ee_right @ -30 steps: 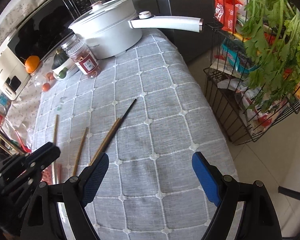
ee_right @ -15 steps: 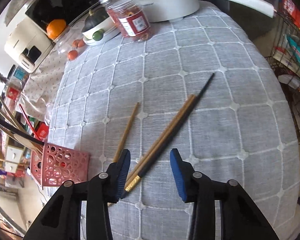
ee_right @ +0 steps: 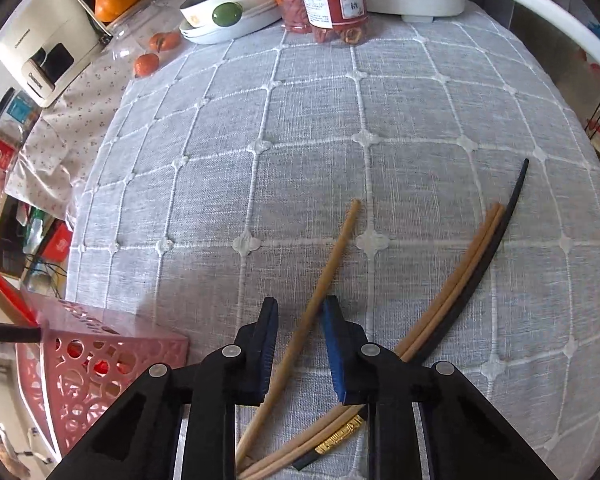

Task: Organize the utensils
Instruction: 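Lift the labelled chopstick with the left tool while the right tool grasps a wooden chopstick, then lower both tools over the pink basket and open them to drop the chopsticks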

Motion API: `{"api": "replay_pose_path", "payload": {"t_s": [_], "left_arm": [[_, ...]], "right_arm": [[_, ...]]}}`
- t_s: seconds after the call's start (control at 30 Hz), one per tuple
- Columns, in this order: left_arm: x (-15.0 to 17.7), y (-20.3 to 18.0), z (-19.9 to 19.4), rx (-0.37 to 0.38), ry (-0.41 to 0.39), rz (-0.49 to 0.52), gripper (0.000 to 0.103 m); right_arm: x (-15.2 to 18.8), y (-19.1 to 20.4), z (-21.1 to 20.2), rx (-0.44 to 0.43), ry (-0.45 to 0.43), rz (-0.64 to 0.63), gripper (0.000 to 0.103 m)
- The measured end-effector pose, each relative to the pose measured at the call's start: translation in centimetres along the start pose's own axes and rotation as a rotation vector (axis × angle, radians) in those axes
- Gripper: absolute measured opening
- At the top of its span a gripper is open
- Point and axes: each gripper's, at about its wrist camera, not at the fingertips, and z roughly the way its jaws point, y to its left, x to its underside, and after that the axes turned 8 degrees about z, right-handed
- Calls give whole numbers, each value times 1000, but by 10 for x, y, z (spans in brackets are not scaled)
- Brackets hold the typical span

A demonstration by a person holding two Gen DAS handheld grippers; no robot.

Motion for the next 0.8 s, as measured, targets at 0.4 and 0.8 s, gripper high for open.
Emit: {"api": "replay_pose_path", "payload": {"t_s": [0.4,0.8], "left_arm": [[-2,13,-3,-98,-143,-36,11],[-12,0,20,-275,-421,24,11]], "right_arm": [[0,1,-39,-32,-125,-6,6],[34,-10,-142,-153,-373,-43,6]]}}
